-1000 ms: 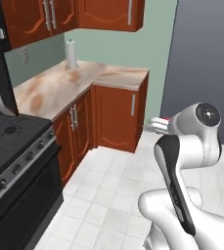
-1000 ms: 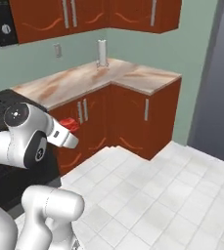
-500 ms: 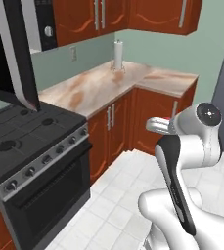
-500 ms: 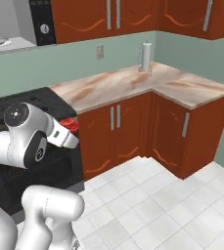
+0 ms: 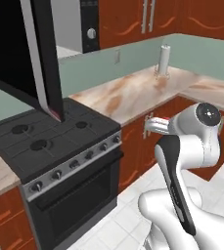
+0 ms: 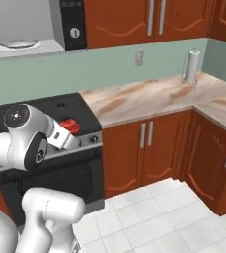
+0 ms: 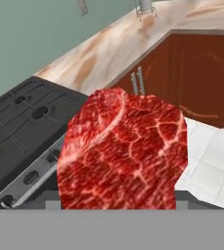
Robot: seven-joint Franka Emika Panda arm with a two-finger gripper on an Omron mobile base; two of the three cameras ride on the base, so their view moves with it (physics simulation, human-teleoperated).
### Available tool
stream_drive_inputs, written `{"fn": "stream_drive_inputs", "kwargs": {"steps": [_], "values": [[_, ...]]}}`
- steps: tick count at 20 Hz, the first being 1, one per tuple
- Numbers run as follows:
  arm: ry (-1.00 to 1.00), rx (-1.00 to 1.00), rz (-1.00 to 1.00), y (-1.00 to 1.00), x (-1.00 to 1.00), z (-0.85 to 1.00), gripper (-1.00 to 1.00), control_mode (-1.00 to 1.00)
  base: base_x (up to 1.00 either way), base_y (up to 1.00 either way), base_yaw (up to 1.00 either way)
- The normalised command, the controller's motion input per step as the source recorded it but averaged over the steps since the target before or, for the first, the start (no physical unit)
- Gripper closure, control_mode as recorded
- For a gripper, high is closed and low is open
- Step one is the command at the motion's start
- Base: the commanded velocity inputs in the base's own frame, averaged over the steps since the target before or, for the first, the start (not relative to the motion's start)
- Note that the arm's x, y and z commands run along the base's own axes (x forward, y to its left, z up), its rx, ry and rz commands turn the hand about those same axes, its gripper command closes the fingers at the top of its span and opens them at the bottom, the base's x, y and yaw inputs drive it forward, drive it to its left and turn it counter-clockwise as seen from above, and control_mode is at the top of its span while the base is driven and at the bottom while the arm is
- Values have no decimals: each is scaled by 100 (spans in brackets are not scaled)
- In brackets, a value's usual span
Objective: Transport the steak from the fridge to the microwave and turn on the microwave.
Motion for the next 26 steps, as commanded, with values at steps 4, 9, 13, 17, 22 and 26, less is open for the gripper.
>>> {"fn": "stream_drive_inputs", "kwargs": {"steps": [4,9,13,17,22,26], "values": [[0,0,0,0,0,0,100,100,65,0,38],[0,0,0,0,0,0,100,100,63,0,39],[0,0,0,0,0,0,100,100,58,0,38],[0,0,0,0,0,0,100,100,47,-2,37],[0,0,0,0,0,0,100,100,43,-10,36],[0,0,0,0,0,0,100,100,36,-26,33]]}}
